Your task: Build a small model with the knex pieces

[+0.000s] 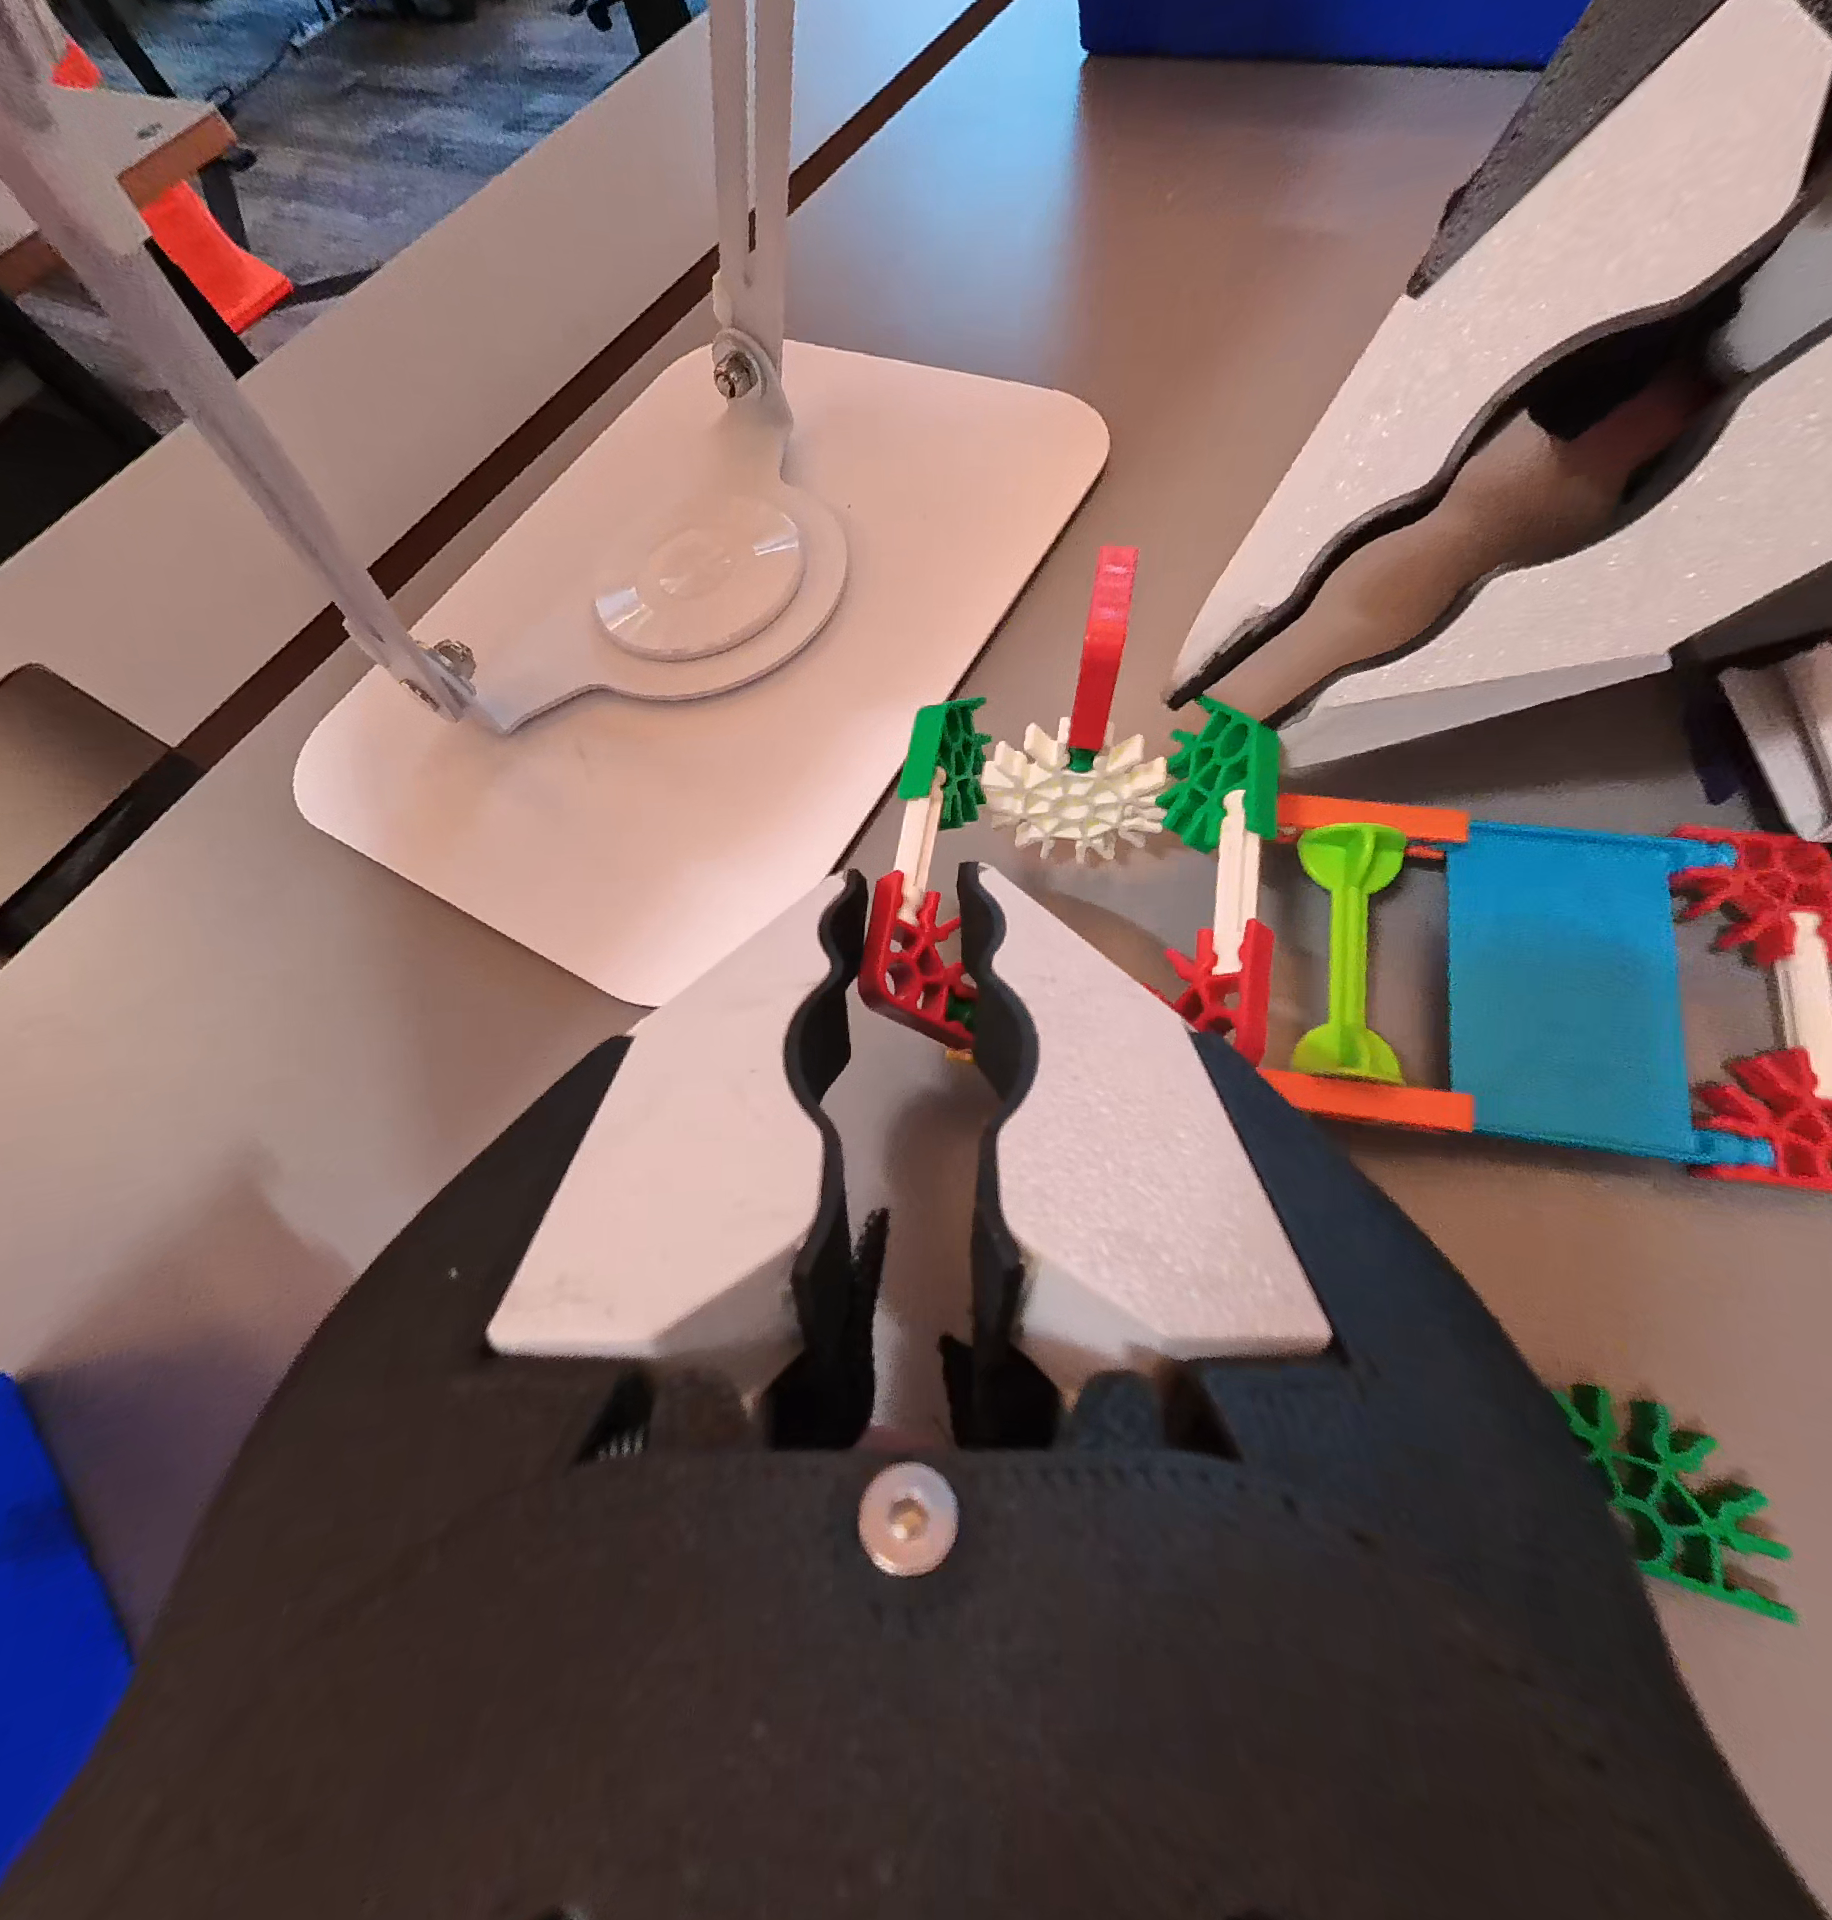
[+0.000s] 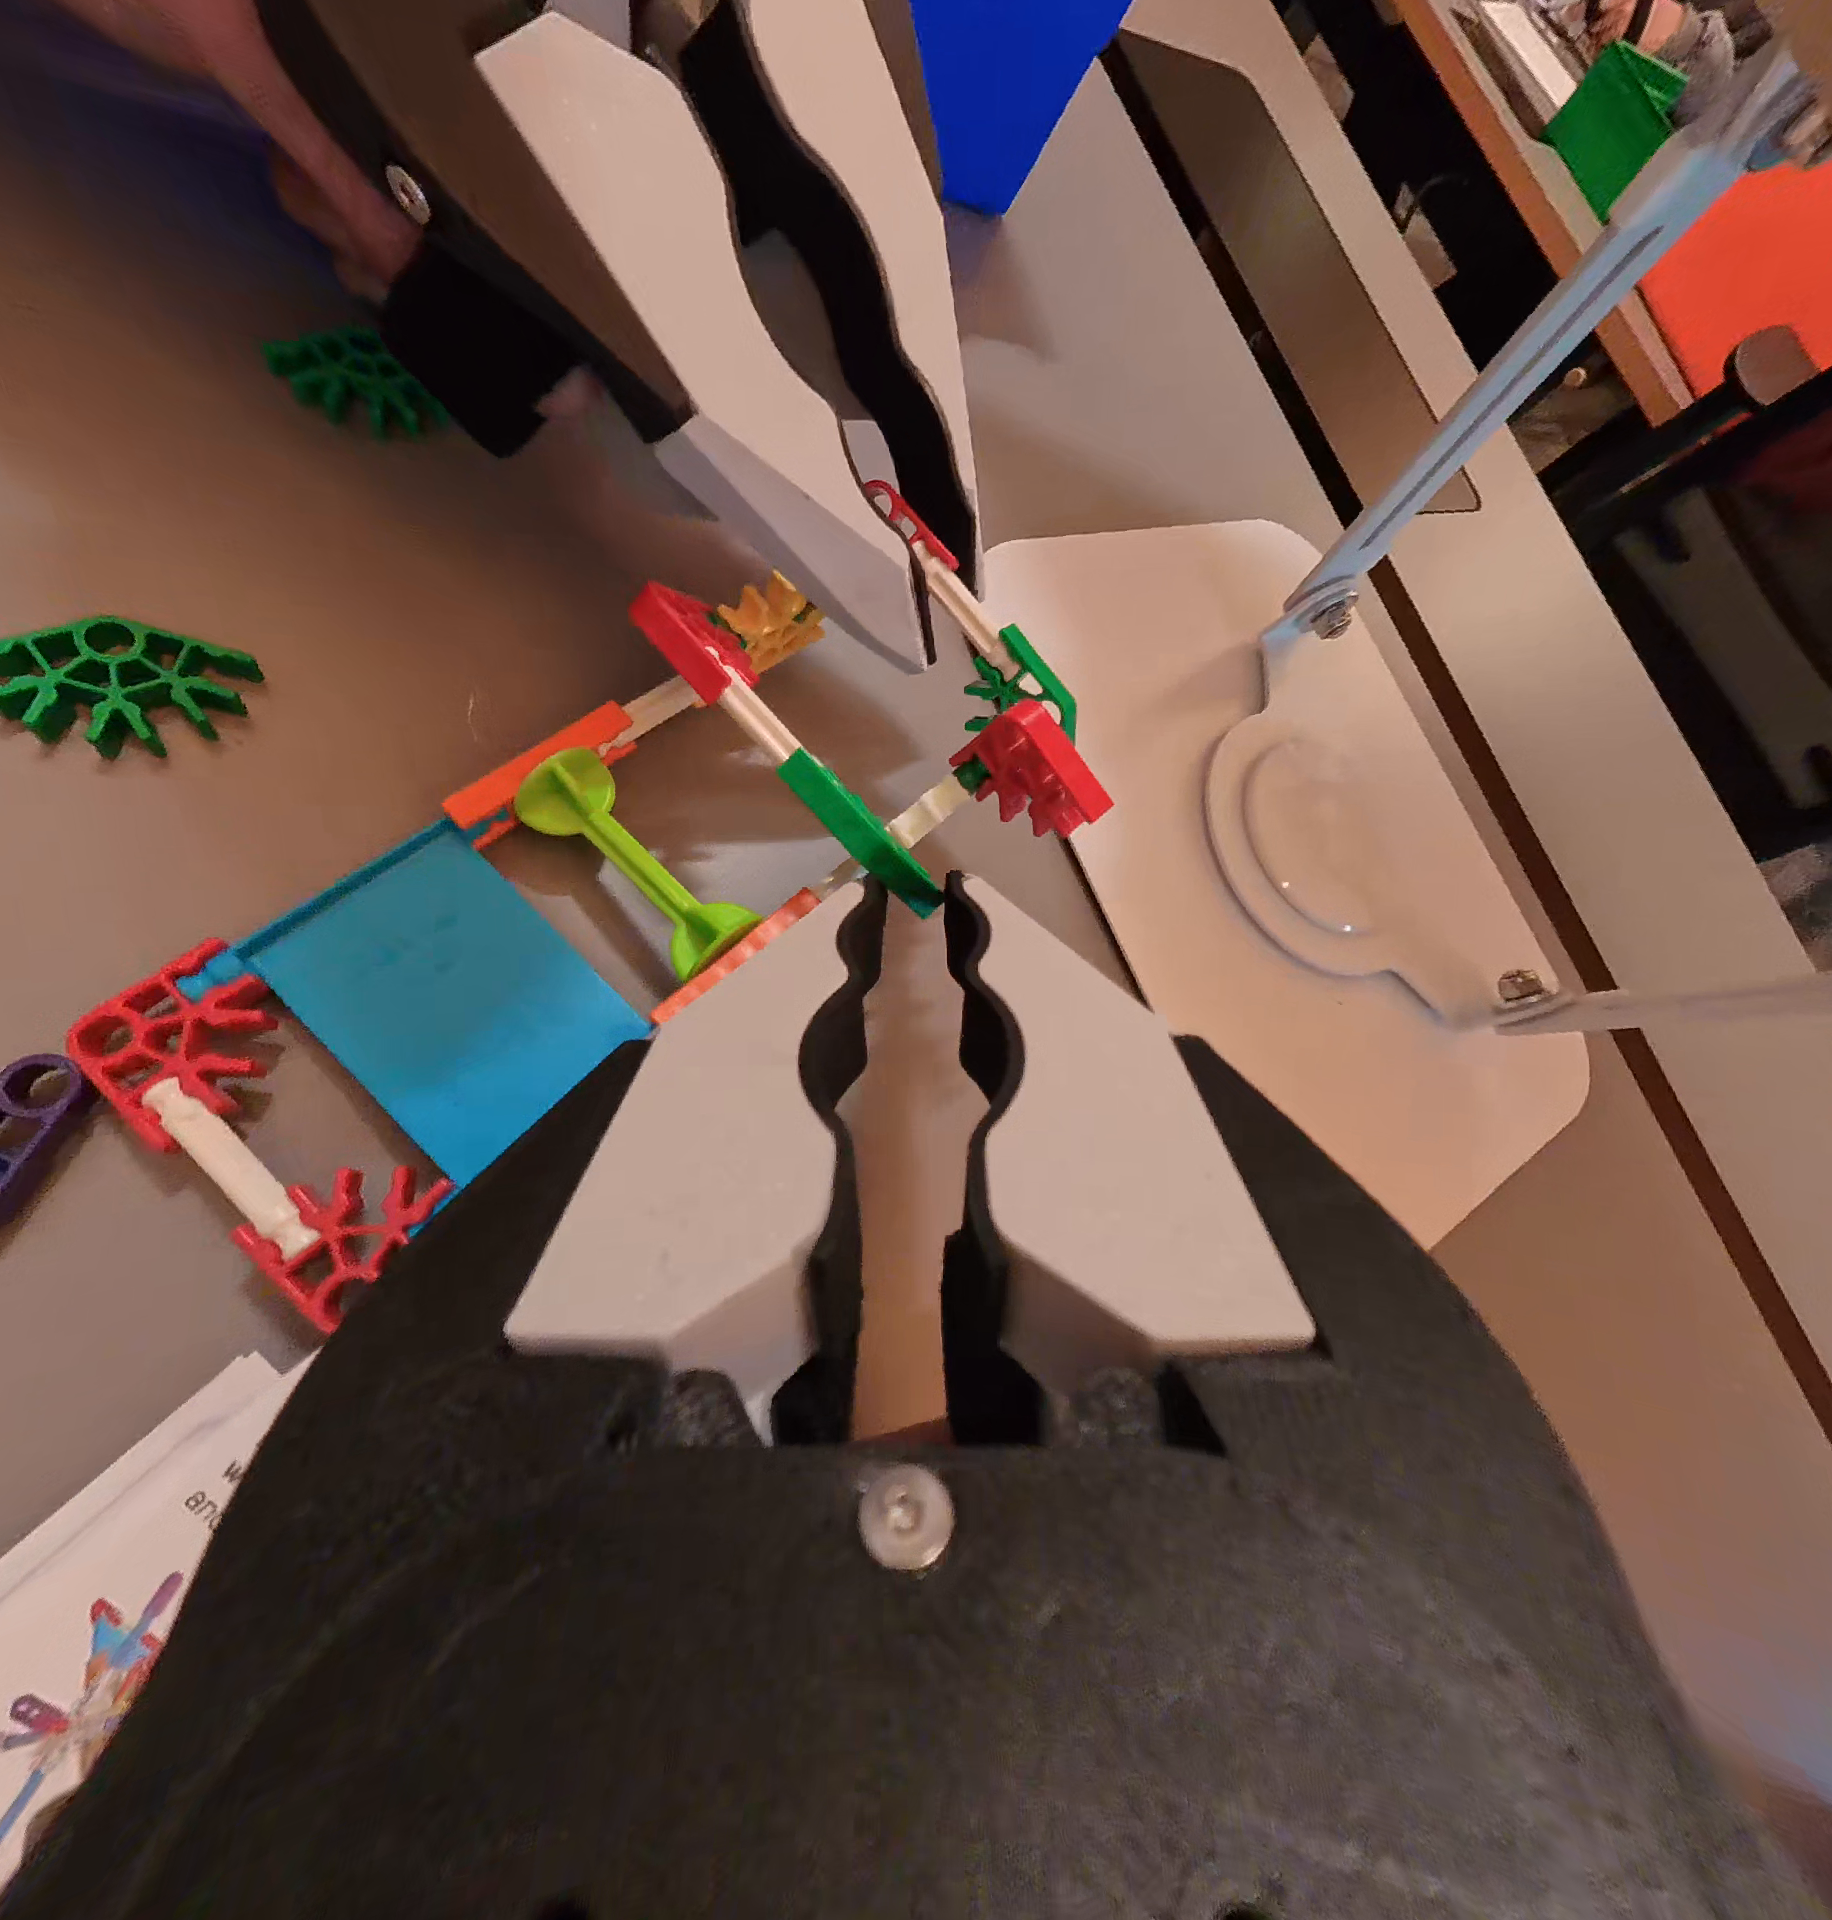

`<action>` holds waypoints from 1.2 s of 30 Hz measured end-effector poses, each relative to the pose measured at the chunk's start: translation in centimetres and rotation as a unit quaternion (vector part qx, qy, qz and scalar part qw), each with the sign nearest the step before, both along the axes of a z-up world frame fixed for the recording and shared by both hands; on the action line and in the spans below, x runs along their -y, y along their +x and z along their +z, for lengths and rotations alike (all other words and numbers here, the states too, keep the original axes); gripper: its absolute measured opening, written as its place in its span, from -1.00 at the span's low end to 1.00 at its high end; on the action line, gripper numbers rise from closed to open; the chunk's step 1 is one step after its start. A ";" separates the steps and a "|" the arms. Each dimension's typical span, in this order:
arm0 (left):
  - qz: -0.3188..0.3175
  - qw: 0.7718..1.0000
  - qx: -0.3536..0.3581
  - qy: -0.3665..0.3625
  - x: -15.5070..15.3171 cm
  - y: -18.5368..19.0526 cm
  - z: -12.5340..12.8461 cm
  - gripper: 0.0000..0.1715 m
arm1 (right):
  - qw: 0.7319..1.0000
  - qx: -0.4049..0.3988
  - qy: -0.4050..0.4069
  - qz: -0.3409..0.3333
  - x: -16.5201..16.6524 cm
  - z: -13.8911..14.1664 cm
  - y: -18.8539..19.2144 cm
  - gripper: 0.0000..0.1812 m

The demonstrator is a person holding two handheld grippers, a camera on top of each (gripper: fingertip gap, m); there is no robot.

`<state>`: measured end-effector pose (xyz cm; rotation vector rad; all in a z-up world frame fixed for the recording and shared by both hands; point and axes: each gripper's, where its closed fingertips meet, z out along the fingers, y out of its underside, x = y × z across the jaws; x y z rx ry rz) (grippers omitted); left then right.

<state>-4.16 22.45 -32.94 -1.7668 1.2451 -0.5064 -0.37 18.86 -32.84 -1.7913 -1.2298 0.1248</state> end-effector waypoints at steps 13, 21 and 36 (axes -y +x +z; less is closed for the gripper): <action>0.027 0.999 0.009 0.025 -0.6 -0.7 0.6 -0.90 | 0.995 0.005 -0.090 -0.048 1.1 -1.5 1.9 -0.66; 0.043 0.998 0.012 0.042 -1.3 -1.0 0.8 -0.88 | 0.986 -0.016 -0.164 0.007 3.9 -2.3 0.5 -1.00; -0.002 1.000 -0.015 0.019 2.0 -2.2 4.2 -0.38 | 0.984 -0.041 -0.176 0.010 3.5 -1.9 2.0 -0.95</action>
